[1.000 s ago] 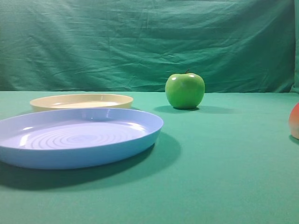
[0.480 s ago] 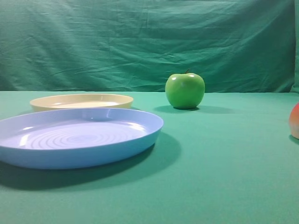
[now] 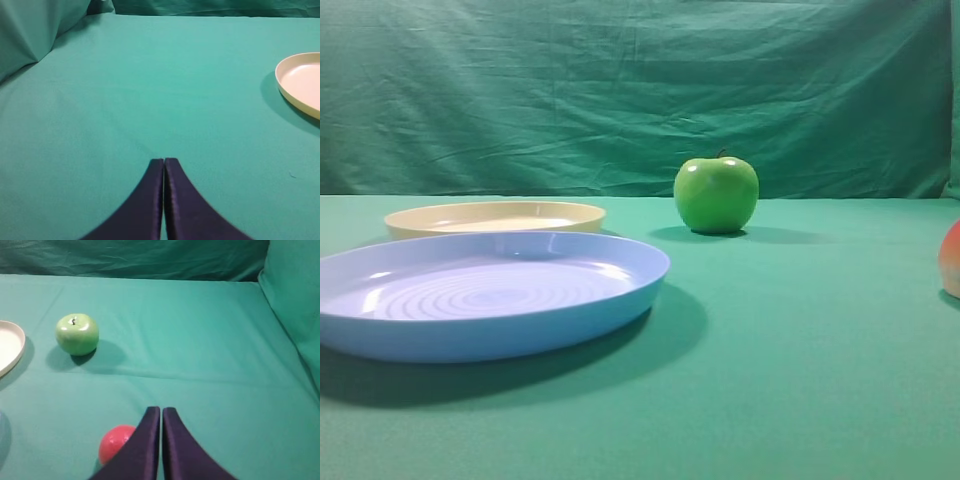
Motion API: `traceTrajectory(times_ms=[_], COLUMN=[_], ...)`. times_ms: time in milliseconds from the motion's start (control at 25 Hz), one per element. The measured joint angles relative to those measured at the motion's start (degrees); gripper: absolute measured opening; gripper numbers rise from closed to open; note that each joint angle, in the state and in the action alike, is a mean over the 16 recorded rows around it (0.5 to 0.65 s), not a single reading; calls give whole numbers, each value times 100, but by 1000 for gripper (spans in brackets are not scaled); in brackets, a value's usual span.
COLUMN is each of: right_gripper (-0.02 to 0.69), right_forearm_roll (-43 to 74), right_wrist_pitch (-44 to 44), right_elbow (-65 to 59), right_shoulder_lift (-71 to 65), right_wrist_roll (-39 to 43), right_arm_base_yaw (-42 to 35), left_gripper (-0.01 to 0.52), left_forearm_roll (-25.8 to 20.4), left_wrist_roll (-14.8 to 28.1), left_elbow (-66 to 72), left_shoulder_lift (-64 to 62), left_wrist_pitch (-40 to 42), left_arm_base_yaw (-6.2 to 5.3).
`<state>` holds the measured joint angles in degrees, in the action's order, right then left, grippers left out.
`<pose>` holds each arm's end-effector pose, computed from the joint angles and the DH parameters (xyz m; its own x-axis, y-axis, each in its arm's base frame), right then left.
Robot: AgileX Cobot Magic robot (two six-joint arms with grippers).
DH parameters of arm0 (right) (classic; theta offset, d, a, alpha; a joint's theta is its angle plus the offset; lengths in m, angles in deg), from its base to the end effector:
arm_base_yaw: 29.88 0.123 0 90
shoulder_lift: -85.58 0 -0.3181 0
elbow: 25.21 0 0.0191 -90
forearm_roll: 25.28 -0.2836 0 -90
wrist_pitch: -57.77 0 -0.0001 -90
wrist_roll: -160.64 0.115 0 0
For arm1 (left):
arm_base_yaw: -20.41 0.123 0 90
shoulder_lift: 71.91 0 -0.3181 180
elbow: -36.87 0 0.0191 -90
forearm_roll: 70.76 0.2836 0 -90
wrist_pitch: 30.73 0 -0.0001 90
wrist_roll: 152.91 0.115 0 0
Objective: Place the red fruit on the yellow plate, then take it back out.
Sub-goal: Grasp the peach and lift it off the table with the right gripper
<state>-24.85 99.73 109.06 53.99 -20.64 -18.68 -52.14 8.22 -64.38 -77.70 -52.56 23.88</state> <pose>0.1000 0.0192 0.3142 -0.4743 -0.1224 -0.8718 -0.2033 0.9788 -0.0268 0.0732 0.0181 0.1708 -0.2592 -0.0418 -0.9649 -0.1813 0.9834 0.0061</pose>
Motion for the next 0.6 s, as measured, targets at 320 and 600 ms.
traceTrajectory(times_ms=[320, 600], right_gripper=[0, 0], right_forearm_roll=[-253, -627], right_wrist_pitch=[1592, 2683], right_elbow=[1566, 2177], right_shoulder_lift=[-1574, -2697], right_wrist_roll=[-433, -939], right_arm_base_yaw=[165, 227], left_gripper=[0, 0], left_forearm_roll=[0, 0], left_wrist_roll=[0, 0], left_elbow=[0, 0], left_shoulder_lift=[0, 0], left_wrist_pitch=[0, 0], left_arm_base_yaw=[0, 0])
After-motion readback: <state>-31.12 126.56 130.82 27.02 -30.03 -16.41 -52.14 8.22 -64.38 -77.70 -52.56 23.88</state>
